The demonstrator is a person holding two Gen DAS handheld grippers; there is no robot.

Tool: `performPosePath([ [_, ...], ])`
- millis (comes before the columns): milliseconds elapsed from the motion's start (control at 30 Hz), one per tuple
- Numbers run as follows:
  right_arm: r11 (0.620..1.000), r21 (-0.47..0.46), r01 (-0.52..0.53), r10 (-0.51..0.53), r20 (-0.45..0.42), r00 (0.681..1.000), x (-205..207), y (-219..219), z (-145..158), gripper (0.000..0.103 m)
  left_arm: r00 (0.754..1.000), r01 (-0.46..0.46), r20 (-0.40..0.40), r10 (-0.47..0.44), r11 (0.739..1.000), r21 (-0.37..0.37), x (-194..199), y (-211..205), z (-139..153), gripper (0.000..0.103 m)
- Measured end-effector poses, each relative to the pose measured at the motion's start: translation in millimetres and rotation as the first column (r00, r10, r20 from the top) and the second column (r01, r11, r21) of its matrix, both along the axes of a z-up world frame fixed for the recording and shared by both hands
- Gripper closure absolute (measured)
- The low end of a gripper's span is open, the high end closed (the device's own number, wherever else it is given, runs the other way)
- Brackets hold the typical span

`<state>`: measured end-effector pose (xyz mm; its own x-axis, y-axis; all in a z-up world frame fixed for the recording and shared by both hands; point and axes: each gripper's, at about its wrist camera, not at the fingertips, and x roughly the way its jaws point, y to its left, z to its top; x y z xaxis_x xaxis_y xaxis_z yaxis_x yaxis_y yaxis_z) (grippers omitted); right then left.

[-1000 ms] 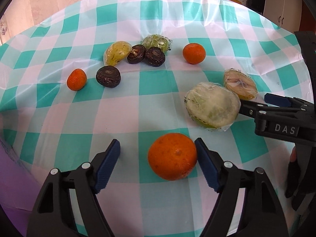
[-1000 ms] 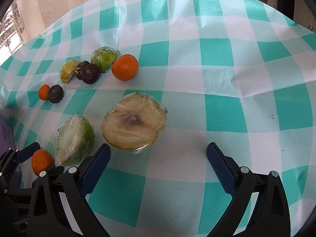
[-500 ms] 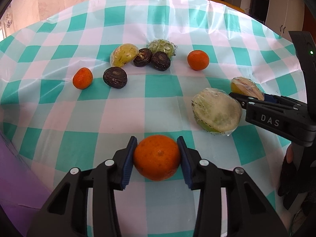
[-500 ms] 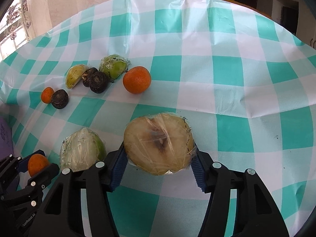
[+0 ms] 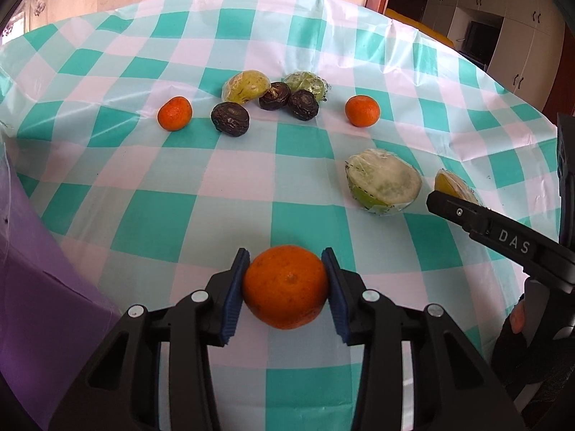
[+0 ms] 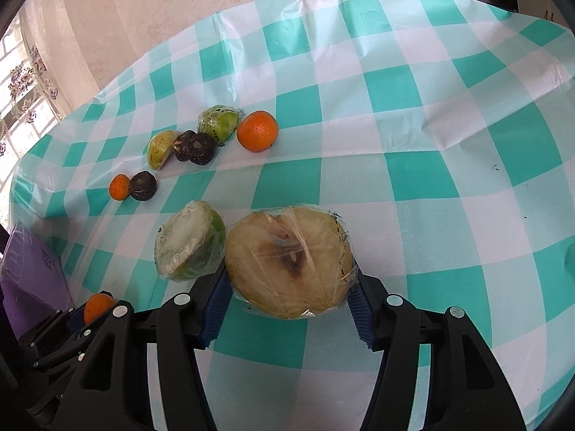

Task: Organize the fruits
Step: 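Carry the orange and the wrapped melon half over the purple-rimmed box with both tools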

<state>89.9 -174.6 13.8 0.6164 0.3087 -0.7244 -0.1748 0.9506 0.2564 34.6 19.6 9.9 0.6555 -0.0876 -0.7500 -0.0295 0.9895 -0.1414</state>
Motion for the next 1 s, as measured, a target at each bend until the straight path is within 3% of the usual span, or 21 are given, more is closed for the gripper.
performPosePath([
  [200,0.999,0.047,-0.005,0.006,-0.017,1.000,-23.8,-2.6,-1.4,0.046,1.000,0.017,0.005,-0.017,1.000,-0.021,-23.9,-2.6,-0.6,0.062],
  [433,0.999,0.040,-0.014,0.014,0.000,1.000,-57.5,1.0,0.8,0.046,0.999,0.049,0.009,-0.049,0.998,-0.028,-53.4,-9.4,-1.7,0.062],
  [633,0.999,-0.019,-0.050,0.050,0.020,0.999,-79.2,13.3,2.8,0.046,0.998,0.053,0.018,-0.052,0.998,-0.038,-74.2,-9.7,-0.6,0.062],
  [1000,0.985,-0.137,-0.107,0.117,0.067,0.991,-131.3,36.2,6.8,0.046,0.982,0.116,0.146,-0.123,0.992,0.058,-144.4,-26.5,19.7,0.062],
])
